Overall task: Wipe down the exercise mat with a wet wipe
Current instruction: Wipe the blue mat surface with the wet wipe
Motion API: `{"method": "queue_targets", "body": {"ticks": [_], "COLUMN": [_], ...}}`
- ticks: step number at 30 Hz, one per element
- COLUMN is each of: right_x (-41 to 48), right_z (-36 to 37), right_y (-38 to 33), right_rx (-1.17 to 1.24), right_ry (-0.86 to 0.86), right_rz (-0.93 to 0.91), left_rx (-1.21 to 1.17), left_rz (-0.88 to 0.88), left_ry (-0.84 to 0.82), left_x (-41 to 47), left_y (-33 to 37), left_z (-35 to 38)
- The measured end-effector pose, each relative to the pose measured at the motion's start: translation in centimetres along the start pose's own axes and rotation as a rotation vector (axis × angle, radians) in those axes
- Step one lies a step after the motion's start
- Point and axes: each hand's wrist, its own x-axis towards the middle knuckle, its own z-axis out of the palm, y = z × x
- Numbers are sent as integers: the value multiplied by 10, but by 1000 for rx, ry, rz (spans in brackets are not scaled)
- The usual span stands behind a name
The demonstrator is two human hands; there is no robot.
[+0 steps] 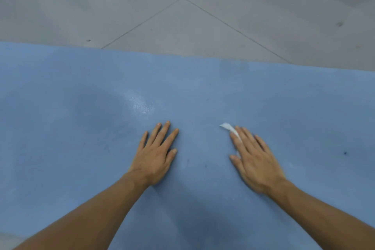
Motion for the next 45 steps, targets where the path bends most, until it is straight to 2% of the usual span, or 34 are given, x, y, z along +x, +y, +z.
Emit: {"method": "queue_targets", "body": {"ticks": [4, 6, 13, 16, 18, 23, 32, 35, 38, 42, 45], "right_x": [1, 1, -45, -60, -61, -27, 81, 98, 99, 83, 79], "right_z": [-3, -5, 9, 18, 20, 15, -4, -6, -6, 2, 10], "right_y": [32, 27, -65, -99, -107, -107, -62, -51, -67, -116, -146], "right_rx": [16, 51, 85, 3, -22, 23, 40, 52, 93, 78, 60], "right_ry": [3, -13, -56, -62, -67, -100, -28, -29, -25, -65, -88], "right_rz": [177, 153, -427, -593, -633, -575, -49, 44, -11, -293, -419], "left_rx": [27, 25, -1, -3, -10, -25, -59, -62, -72, -70, -82], "left_rz": [27, 22, 8, -27, -43, -73, -153, -180, -211, -229, -232], "left_ry": [-23, -37, -42, -33, -30, -31, -32, -24, 2, 1, 19], "left_x": [6, 4, -10, -15, -19, -20, 2, 10, 15, 17, 18], "left_y": [7, 5, -17, -26, -30, -32, -43, -53, -68, -91, -105], "left_z": [1, 2, -5, -8, -9, -8, -16, -19, -23, -28, -32]}}
